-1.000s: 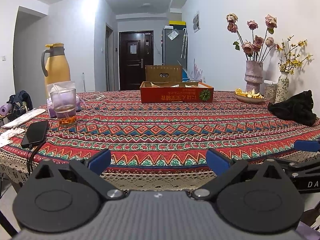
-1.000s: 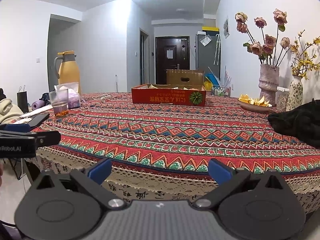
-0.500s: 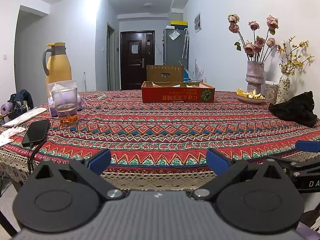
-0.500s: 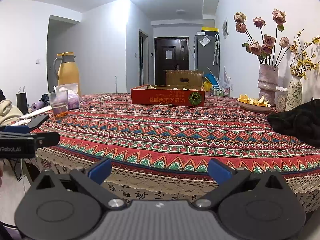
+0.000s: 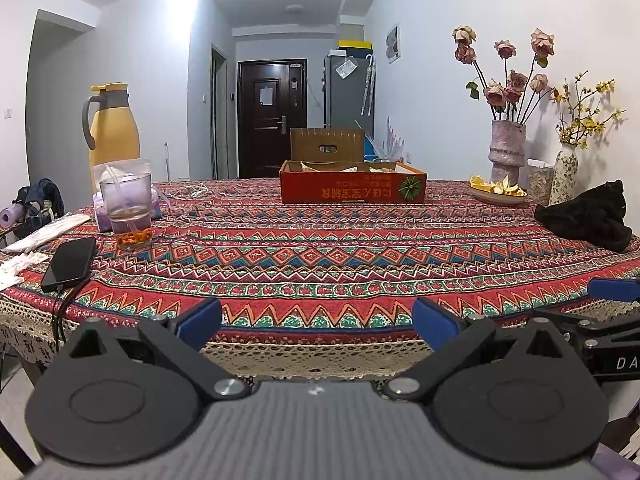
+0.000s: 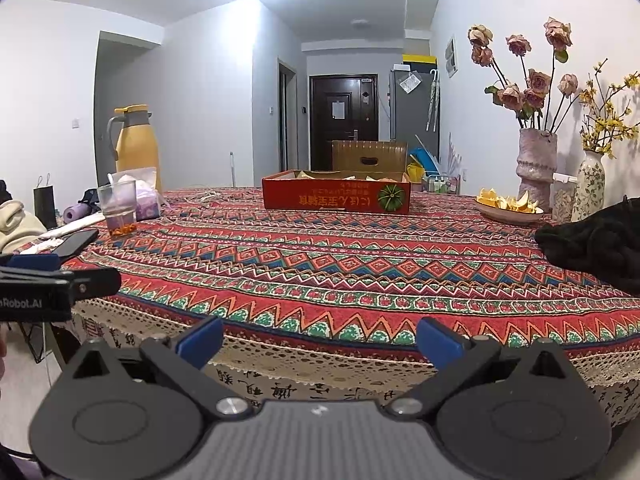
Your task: Organize snacks
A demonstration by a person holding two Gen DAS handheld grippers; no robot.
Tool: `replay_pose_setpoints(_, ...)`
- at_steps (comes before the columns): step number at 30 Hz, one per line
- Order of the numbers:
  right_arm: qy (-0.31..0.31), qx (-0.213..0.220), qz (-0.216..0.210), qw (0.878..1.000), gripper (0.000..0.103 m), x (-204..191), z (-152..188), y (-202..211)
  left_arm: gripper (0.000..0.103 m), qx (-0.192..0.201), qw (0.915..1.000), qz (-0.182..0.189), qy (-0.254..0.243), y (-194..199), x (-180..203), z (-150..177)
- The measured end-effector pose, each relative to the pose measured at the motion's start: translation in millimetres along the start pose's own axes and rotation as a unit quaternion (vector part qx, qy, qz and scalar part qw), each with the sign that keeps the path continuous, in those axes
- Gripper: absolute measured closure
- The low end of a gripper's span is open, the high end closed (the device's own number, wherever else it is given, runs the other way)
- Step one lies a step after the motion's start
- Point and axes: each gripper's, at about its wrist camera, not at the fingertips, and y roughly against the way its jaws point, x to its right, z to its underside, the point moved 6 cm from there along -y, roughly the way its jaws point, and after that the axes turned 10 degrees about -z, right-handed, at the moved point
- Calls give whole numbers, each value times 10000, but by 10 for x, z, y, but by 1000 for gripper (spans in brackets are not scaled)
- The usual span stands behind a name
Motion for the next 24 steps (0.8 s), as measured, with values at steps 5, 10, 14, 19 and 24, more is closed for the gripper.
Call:
replay_pose_setpoints(5, -27, 2, -22, 10000, 0, 4, -6, 5, 0, 18, 10000, -7, -6, 5, 0, -5)
replay_pose_setpoints(10, -27, -2, -24, 10000, 0, 3, -6, 1, 0, 18, 10000, -7, -7, 5, -1, -4)
replay_pose_setpoints(14, -37, -15, -49, 10000, 0, 3, 1, -7, 0, 15, 10000, -6, -6, 5, -3, 2)
replay_pose_setpoints(19, -28, -4, -53, 10000, 0, -7, 6, -10, 0, 14, 10000, -10, -1, 4, -5, 3)
replay_pose_setpoints(24, -28, -6, -53, 10000, 0, -6, 6, -13, 0, 15, 10000, -17, 10, 4, -8, 2)
